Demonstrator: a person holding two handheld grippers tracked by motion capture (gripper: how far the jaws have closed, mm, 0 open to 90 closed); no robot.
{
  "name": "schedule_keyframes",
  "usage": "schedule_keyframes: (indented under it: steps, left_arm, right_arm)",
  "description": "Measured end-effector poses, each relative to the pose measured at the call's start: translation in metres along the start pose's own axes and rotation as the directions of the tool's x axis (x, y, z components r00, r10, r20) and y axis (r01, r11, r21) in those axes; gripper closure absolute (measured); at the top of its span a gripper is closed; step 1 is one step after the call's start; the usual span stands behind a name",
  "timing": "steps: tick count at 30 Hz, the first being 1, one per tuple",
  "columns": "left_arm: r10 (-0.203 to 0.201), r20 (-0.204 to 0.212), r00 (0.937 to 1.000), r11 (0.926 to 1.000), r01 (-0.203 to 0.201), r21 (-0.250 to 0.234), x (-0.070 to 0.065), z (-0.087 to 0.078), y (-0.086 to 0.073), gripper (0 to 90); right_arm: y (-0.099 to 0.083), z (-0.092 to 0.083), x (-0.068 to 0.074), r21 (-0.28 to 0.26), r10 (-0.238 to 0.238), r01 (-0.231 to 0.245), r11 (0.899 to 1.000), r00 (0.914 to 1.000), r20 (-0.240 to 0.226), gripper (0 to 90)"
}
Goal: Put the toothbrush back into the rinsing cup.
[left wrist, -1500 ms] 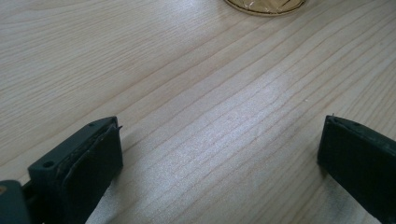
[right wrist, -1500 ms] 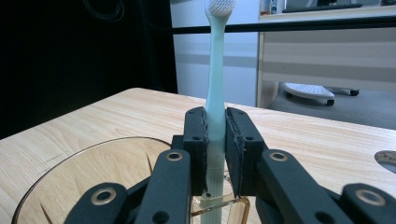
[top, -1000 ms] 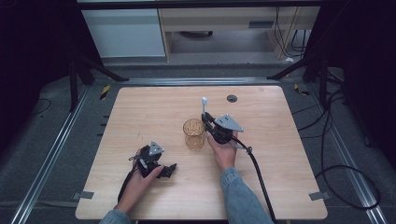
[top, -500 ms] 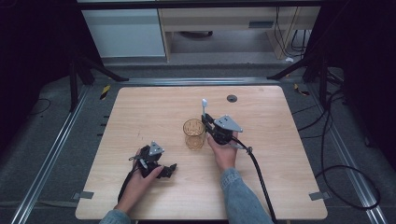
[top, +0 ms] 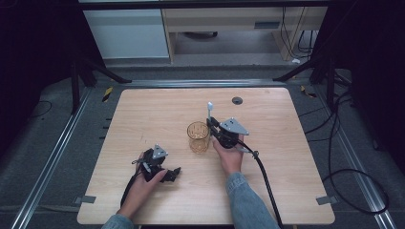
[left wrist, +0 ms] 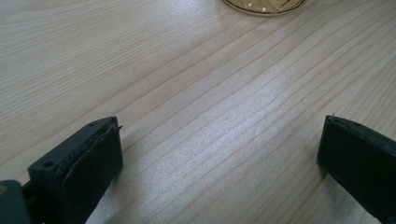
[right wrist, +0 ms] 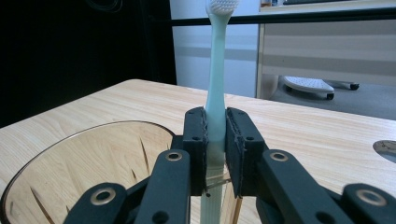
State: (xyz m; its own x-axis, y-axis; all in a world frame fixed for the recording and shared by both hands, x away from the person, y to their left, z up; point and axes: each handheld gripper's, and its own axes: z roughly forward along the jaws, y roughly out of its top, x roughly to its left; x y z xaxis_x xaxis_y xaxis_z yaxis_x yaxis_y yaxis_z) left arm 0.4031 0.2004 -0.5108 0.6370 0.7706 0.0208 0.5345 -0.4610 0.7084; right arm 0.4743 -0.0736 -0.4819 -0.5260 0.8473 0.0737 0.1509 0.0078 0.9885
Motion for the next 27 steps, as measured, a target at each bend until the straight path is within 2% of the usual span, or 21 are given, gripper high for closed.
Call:
schedule_keyframes:
  steps: [17,27]
  left_arm:
    - [0.000,0.000,1.0000,1.0000,0.000,0.000,-0.0001,0.0001,0.0000,0.0]
    - [0.002,0.001,1.0000,1.0000,-0.002,0.000,-0.0001,0.0001,0.0001,0.0]
  right_arm:
    - [0.0017,-0.0024,-0.0030,0.005,0.015,-0.015,1.000,0.9999,-0.002,74.7]
    - [0.0060,-0.0059,-0.0032,0.001,0.005,-0.005,1.000,1.0000,-0.004,74.0]
